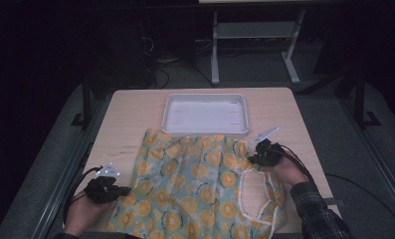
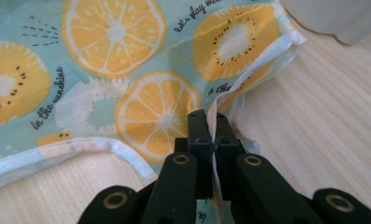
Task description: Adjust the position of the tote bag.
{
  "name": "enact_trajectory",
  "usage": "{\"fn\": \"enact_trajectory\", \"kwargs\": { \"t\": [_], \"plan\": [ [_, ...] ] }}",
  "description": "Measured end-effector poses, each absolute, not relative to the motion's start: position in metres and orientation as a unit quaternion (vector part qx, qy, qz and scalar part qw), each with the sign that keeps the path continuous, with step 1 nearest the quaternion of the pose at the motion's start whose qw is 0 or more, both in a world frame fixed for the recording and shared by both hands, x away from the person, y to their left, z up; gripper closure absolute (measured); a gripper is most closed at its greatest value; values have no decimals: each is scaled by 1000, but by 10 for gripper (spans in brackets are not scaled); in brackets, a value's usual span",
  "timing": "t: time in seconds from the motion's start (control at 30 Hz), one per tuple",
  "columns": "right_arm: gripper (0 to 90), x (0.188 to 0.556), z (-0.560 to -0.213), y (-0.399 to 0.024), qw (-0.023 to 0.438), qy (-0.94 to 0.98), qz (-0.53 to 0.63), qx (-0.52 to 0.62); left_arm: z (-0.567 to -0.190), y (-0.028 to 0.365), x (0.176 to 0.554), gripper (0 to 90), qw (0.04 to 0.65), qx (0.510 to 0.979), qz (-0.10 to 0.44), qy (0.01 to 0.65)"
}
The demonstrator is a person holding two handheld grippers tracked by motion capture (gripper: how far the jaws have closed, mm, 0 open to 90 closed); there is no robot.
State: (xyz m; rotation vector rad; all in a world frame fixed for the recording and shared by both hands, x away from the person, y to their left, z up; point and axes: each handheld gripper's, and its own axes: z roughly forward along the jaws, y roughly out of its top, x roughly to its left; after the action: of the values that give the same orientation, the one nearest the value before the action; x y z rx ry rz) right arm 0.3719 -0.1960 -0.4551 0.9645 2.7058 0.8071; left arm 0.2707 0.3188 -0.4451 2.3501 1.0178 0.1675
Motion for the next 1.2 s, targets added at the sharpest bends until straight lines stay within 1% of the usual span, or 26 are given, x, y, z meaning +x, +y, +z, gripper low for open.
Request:
{"fn": "enact_trajectory", "kwargs": {
  "t": [0.33, 0.67, 0.87, 0.93, 1.2],
  "plan": [
    [894, 361, -452, -192, 60, 915, 256, 306, -428, 322, 279, 900, 306, 866, 93, 384],
    [894, 344, -451, -182, 52, 928, 242, 277, -402, 307, 299, 900, 338, 859, 128, 363],
    [893, 340, -450, -177, 49, 932, 240, 266, -403, 304, 311, 900, 329, 858, 120, 375],
    [894, 340, -450, -176, 46, 933, 240, 264, -408, 308, 319, 900, 315, 860, 117, 385],
    [894, 333, -450, -170, 34, 938, 241, 248, -414, 312, 334, 900, 317, 853, 115, 399]
  ]
}}
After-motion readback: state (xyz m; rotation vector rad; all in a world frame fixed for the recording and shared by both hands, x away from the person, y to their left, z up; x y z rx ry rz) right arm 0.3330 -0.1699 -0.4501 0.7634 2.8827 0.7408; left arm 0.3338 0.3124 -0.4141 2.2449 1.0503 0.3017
